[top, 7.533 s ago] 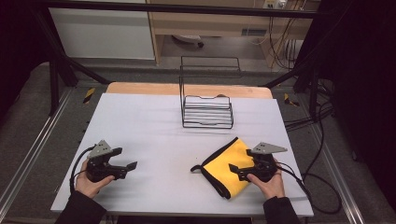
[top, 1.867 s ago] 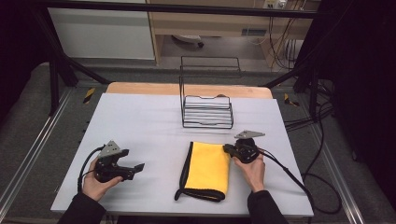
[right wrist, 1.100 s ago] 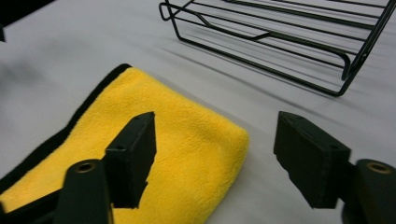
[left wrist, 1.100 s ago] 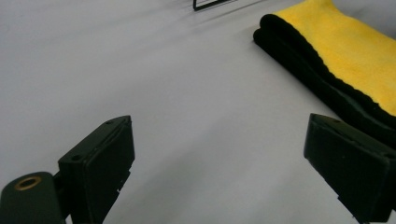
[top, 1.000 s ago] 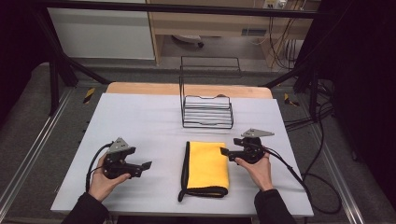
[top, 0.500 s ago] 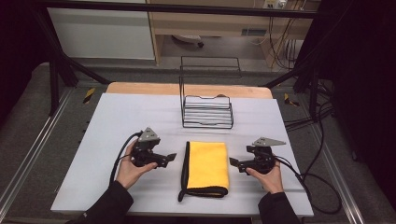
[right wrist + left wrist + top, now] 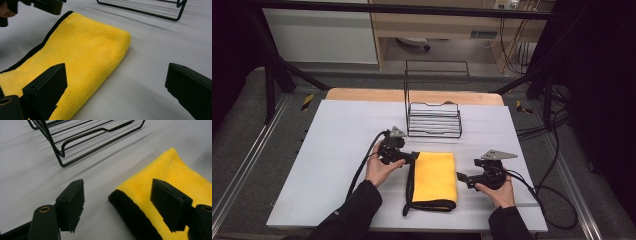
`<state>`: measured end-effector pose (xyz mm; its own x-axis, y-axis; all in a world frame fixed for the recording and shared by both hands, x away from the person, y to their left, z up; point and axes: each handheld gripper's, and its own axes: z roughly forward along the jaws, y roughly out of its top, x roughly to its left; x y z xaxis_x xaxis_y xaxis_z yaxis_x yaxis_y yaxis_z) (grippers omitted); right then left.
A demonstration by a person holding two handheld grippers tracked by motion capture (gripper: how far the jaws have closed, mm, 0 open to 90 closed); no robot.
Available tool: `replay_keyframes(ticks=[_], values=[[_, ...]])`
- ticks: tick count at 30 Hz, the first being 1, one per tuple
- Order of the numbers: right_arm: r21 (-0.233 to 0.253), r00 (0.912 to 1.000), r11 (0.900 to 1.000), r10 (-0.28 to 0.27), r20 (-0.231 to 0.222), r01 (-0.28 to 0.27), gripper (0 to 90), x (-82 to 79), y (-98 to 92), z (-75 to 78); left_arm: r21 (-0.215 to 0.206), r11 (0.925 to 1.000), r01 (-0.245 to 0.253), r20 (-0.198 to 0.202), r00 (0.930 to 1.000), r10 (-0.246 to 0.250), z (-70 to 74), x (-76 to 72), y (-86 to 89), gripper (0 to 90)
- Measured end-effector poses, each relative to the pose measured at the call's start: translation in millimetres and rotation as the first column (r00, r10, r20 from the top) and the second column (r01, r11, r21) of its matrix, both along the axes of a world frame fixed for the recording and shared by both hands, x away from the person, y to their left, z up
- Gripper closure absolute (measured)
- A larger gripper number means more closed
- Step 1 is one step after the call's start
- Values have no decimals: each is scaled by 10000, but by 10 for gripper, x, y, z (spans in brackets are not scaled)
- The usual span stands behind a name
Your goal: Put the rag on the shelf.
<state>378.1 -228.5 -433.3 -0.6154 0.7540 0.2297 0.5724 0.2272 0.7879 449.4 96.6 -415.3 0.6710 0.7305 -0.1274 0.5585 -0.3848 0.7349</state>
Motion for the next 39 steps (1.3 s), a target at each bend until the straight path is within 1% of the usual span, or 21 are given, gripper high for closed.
replay_keyframes(ticks=[2, 3, 4, 5, 6, 10, 13, 16, 17, 19, 22, 25, 26, 28, 30, 34, 35, 36, 37, 38, 39], values=[[-22, 10000, 10000, 49, -10, -50, 64, -2, 5, -5, 160, 9999, 23, -127, 9999, -21, -40, 35, -34, 345], [-62, 9999, 9999, 136, -11, -136, 73, 3, 6, -11, 354, 9994, -20, -179, 9998, 27, -62, 51, -51, 368], [-62, 9999, 9999, 136, -11, -136, 73, 3, 6, -11, 424, 9991, 28, -269, 9996, -16, -81, 63, -63, 368], [-48, 9999, 9999, 127, -69, -128, 73, 5, 8, -12, 346, 9994, 32, -310, 9995, -21, -105, 70, -77, 394], [-17, 9999, 9999, 125, -115, -125, 76, 7, 9, -12, 366, 9993, 73, -384, 9992, -59, -122, 74, -86, 413], [38, 9998, 9999, 152, -150, -152, 84, 7, 5, -5, 732, 9972, 141, -614, 9981, -96, -193, 81, -109, 448], [133, 9998, 9998, 162, -152, -160, 95, 13, 7, -5, 622, 9981, 39, -918, 9958, 19, -236, 101, -107, 473], [237, 9995, 9995, 232, -193, -228, 116, 18, 15, -5, 585, 9982, 94, -1000, 9950, -35, -263, 110, -125, 504], [293, 9995, 9992, 272, -189, -267, 123, 18, 16, -1, 464, 9989, 55, -1041, 9946, -6, -273, 112, -135, 518], [365, 9993, 9990, 272, -251, -262, 128, 20, 16, 6, 471, 9988, 97, -1052, 9944, -47, -276, 111, -141, 544], [524, 9992, 9984, 221, -340, -203, 141, 31, 16, 14, 489, 9988, 97, -1030, 9947, -46, -279, 106, -150, 558], [559, 9992, 9983, 197, -351, -178, 150, 43, 17, 15, 483, 9988, 66, -1018, 9948, -17, -284, 104, -172, 568], [591, 9991, 9981, 171, -380, -148, 154, 58, 24, 14, 420, 9991, 79, -1044, 9945, -34, -286, 103, -179, 619], [577, 9990, 9983, 130, -425, -105, 154, 64, 32, 17, 342, 9994, 35, -1058, 9944, 1, -290, 98, -191, 622], [443, 9993, 9990, 126, -354, -110, 158, 86, 57, 22, 404, 9991, 136, -1068, 9942, -92, -283, 84, -198, 660], [504, 9991, 9986, -142, -403, 162, 187, 197, 158, 17, 317, 9993, 187, -1095, 9939, -151, -281, 73, -213, 731], [504, 9991, 9986, -142, -403, 162, 187, 197, 158, 17, 285, 9994, 188, -1133, 9934, -155, -281, 74, -214, 731], [478, 9989, 9985, -260, -386, 278, 198, 233, 185, 8, 247, 9995, 171, -1182, 9929, -140, -280, 77, -213, 743], [282, 9974, 9980, -557, -449, 570, 244, 312, 232, -6, 242, 9996, 176, -1238, 9922, -144, -278, 79, -209, 758], [249, 9971, 9978, -601, -471, 613, 279, 349, 257, -11, 216, 9996, 175, -1243, 9921, -146, -279, 79, -209, 763], [249, 9971, 9978, -601, -471, 613, 279, 349, 257, -11, 220, 9996, 182, -1212, 9925, -154, -280, 77, -211, 763]])
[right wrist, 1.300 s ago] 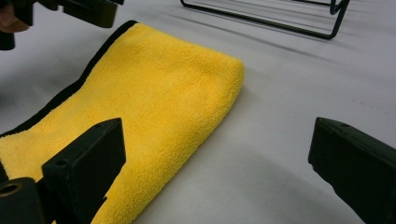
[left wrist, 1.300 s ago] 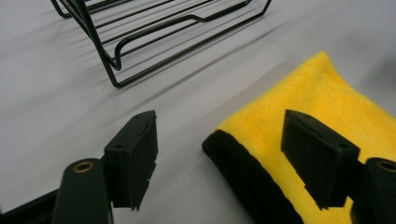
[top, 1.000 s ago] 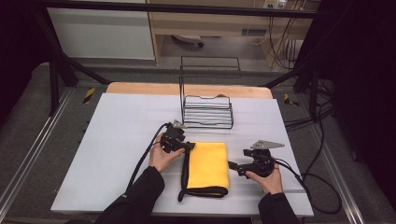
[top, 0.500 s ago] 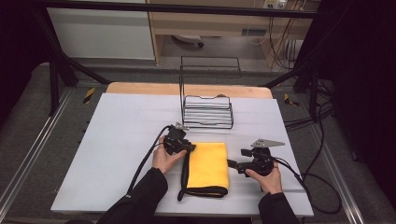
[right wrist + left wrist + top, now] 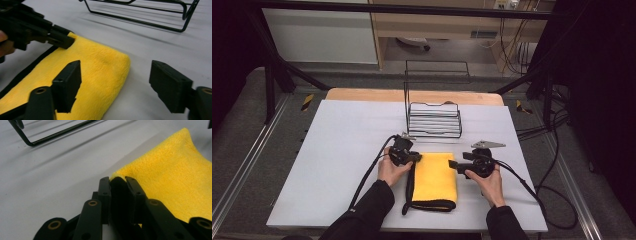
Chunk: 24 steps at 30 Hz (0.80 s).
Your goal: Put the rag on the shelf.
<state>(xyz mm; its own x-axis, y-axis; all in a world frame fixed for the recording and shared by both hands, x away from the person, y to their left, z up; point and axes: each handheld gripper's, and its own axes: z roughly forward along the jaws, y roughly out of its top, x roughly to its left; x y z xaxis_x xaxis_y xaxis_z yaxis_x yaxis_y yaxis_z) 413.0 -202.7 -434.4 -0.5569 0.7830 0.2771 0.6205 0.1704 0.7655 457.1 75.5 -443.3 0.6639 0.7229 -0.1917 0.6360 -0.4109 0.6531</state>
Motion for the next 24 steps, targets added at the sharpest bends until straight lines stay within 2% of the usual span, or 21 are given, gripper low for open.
replay_keyframes(ticks=[2, 3, 10, 11, 14, 16, 22, 24], values=[[-280, 9999, 9995, -126, 39, 127, 346, 87, 45, -26, 23, 10000, 12, 41, 10000, -12, 0, -3, -4, 769], [-603, 9997, 9979, -223, -45, 220, 401, 142, 79, -50, 14, 10000, 10, 25, 10000, -10, -1, -2, -2, 771], [-792, 9986, 9967, -229, -473, 191, 555, 247, 137, -111, -30, 10000, 72, 19, 10000, -72, -11, 7, 6, 770], [-942, 9973, 9954, -220, -705, 153, 570, 270, 142, -144, -15, 10000, 89, 44, 10000, -89, -13, 6, 5, 769], [-744, 9950, 9972, -53, -1001, -22, 642, 278, 161, -165, -3, 9999, 145, 85, 9999, -145, -15, 8, 5, 766], [-657, 9934, 9978, 38, -1150, -114, 653, 283, 171, -175, -22, 9997, 224, 132, 9997, -224, -19, 11, 9, 765], [-237, 9838, 9997, -25, -1792, -17, 821, 299, 168, -167, 39, 9997, 245, 186, 9995, -246, -16, 4, 5, 770], [-200, 9832, 9998, -40, -1827, 3, 829, 302, 165, -161, 85, 9997, 225, 197, 9995, -227, -10, -1, 1, 775]])
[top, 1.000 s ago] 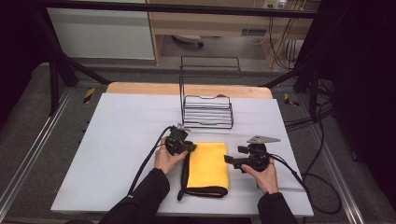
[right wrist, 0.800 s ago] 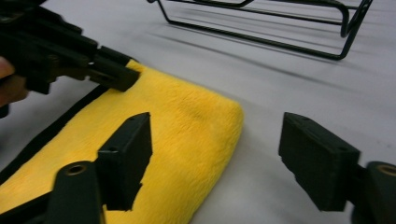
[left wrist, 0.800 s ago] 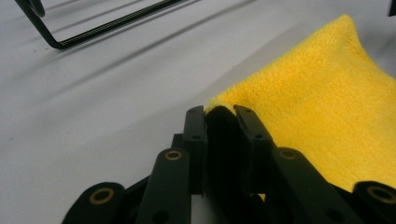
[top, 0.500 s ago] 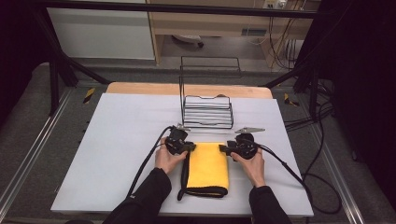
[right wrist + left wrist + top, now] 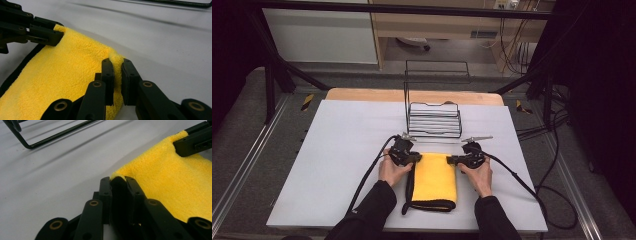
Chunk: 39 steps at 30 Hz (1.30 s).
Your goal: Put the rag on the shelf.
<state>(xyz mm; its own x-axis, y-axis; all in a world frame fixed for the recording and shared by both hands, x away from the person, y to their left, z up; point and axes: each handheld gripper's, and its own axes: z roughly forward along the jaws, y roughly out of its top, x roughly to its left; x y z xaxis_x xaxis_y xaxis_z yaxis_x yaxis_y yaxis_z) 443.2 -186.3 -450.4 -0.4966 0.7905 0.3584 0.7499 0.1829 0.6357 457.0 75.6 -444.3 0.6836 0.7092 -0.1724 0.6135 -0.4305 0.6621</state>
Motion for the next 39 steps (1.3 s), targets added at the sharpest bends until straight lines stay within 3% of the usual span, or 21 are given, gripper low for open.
replay_keyframes(ticks=[5, 8, 19, 21, 23, 25, 31, 36, 39], values=[[85, 9999, 9999, -107, 123, 106, 839, -20, -10, 33, -354, 9994, -55, -195, 9998, 48, 6, 27, 38, 796], [173, 9987, 9998, -89, 498, 81, 840, -74, -31, 102, -755, 9971, -32, -287, 9996, 10, 21, 35, 84, 803], [648, 9904, 9979, -113, 1378, 24, 840, -226, -61, 284, -1476, 9889, 168, 491, 9987, -97, 216, -108, 170, 805], [677, 9839, 9977, -70, 1786, -52, 839, -272, -55, 349, -1641, 9863, 193, 694, 9976, -79, 258, -145, 189, 804], [692, 9819, 9976, -58, 1895, -75, 839, -291, -56, 373, -1887, 9818, 223, 883, 9961, -56, 301, -187, 212, 804], [843, 9734, 9963, -48, 2290, -149, 839, -357, -70, 447, -2165, 9760, 254, 1039, 9946, -28, 345, -234, 241, 804], [957, 9628, 9952, -51, 2701, -216, 839, -449, -79, 540, -2365, 9709, 385, 1507, 9886, -25, 446, -338, 256, 804], [1043, 9515, 9942, -81, 3075, -252, 839, -516, -89, 637, -2752, 9605, 418, 1791, 9838, 85, 542, -405, 288, 804], [949, 9353, 9952, -124, 3537, -227, 839, -573, -68, 729, -2843, 9578, 420, 2001, 9796, 165, 597, -444, 299, 804]])
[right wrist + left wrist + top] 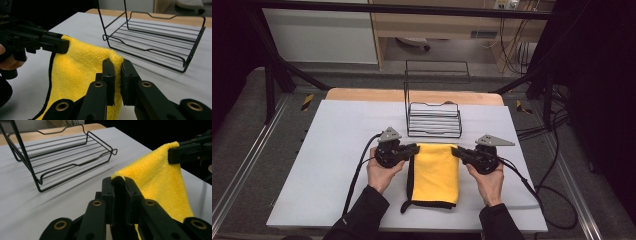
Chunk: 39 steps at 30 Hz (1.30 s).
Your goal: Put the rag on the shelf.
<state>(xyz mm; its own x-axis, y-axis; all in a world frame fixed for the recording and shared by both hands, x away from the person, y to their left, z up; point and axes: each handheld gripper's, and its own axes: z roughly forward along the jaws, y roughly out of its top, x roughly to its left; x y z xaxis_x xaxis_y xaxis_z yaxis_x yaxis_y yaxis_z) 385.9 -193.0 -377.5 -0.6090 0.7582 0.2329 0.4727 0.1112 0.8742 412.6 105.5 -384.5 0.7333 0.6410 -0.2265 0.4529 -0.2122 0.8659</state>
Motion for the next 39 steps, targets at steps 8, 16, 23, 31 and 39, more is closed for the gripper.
replay_keyframes(ticks=[8, 16, 23, 31, 39], values=[[90, 9981, 10000, -46, 611, 41, 839, -67, 11, 137, -298, 9996, -26, 575, 9983, 43, 178, -94, 31, 804], [203, 9907, 9998, -100, 1354, 74, 839, -148, -3, 323, -561, 9984, 14, 1097, 9939, 48, 336, -161, 35, 804], [288, 9790, 9994, -246, 2023, 192, 840, -215, 0, 487, -870, 9962, -7, 1664, 9859, 152, 489, -220, 34, 804], [369, 9603, 9989, -369, 2767, 278, 840, -256, 3, 660, -1199, 9928, -72, 2303, 9725, 349, 683, -254, 23, 805], [501, 9375, 9978, -585, 3431, 440, 841, -269, 12, 825, -1451, 9894, -112, 2774, 9594, 515, 855, -258, 7, 805]])
